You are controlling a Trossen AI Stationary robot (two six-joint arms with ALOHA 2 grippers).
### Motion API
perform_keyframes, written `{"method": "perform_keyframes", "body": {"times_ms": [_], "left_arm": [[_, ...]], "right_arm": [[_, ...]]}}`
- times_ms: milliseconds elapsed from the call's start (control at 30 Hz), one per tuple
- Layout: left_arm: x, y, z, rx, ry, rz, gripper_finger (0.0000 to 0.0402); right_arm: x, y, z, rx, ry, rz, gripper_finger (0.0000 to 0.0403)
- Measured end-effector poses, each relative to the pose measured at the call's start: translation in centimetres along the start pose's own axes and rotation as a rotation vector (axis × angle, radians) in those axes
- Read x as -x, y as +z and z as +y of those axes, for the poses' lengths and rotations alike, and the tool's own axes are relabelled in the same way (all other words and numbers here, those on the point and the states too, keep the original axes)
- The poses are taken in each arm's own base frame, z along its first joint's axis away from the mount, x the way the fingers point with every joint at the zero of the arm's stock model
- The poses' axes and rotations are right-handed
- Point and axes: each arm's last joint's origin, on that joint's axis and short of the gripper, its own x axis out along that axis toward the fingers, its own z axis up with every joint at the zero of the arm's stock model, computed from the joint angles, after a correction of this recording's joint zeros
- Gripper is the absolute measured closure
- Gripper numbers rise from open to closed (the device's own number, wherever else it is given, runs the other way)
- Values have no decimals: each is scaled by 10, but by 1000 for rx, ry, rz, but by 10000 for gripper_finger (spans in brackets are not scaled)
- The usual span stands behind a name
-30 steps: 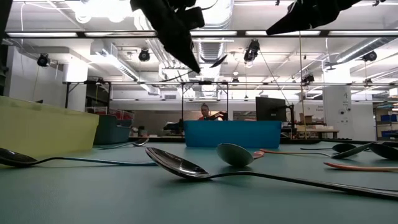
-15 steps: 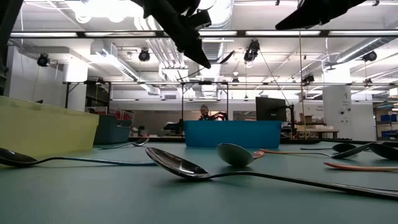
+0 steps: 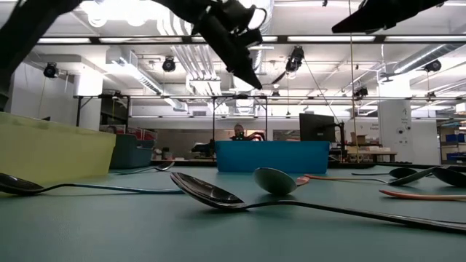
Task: Sort silverware by color (type)
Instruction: Put the blue spoon into the dark blue bin
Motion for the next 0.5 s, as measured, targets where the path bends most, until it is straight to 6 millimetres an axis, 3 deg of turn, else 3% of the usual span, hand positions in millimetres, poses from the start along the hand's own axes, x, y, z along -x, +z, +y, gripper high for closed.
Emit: {"method": "perform_keyframes", "body": {"times_ms": [367,500], "left_arm": [[-45,4,32,-15,-122,117,401],[-63,-14,32,-17,-148,149,401]], "right_arm": [[-1,-2,1,14,3,10,390],[-1,-3,1,18,3,13,390]]}}
